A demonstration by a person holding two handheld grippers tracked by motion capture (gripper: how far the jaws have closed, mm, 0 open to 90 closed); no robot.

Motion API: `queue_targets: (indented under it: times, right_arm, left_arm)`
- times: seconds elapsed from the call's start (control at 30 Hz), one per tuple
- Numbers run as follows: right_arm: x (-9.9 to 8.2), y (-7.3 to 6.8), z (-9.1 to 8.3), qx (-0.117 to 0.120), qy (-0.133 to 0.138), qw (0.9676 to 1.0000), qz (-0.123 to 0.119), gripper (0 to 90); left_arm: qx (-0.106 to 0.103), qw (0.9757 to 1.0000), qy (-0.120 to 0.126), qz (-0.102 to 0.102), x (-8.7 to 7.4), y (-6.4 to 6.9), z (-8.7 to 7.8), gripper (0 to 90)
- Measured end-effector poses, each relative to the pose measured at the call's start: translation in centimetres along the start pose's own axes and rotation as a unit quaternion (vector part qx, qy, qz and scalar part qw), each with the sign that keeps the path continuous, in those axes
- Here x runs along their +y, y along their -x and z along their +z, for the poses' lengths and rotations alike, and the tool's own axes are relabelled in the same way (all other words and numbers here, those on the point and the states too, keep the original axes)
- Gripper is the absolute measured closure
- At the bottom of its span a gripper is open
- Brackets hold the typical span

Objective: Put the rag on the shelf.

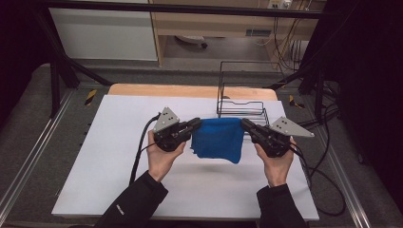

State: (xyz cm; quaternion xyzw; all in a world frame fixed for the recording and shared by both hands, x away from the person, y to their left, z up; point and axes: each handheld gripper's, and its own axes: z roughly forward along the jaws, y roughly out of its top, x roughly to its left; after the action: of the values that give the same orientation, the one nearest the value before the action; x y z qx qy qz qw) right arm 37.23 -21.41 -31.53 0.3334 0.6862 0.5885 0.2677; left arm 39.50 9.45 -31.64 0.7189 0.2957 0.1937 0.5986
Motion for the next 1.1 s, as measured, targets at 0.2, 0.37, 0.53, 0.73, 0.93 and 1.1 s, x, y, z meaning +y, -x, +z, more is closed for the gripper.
queue_targets:
  times: [0.2, 0.37, 0.53, 0.73, 0.93, 1.1]
  right_arm:
    - [1.1, 0.2, -0.5, -0.005, 0.021, 0.9998, 0.002, 86.6]
    - [2.0, 0.3, -0.8, -0.013, 0.036, 0.9993, -0.004, 86.6]
    - [2.8, 0.5, -1.3, -0.023, 0.052, 0.9984, -0.003, 86.6]
    - [4.0, 0.9, -1.8, -0.035, 0.066, 0.9972, -0.005, 86.7]
    - [5.1, 1.4, -2.2, -0.045, 0.078, 0.9959, -0.008, 86.6]
    - [6.0, 1.7, -2.6, -0.055, 0.085, 0.9948, -0.012, 86.7]
  left_arm:
    - [-0.004, 0.9998, 0.021, 0.002, 1.1, 0.1, 0.2, 85.0]
    - [-0.007, 0.9993, 0.036, 0.006, 2.2, 0.2, 0.3, 85.0]
    - [-0.012, 0.9987, 0.050, 0.009, 3.3, 0.5, 0.4, 85.0]
    - [-0.016, 0.9980, 0.061, 0.008, 4.4, 0.8, 1.0, 85.0]
    - [-0.019, 0.9971, 0.073, 0.011, 5.4, 1.1, 1.6, 85.0]
    - [-0.021, 0.9962, 0.083, 0.011, 6.3, 1.2, 2.2, 85.0]
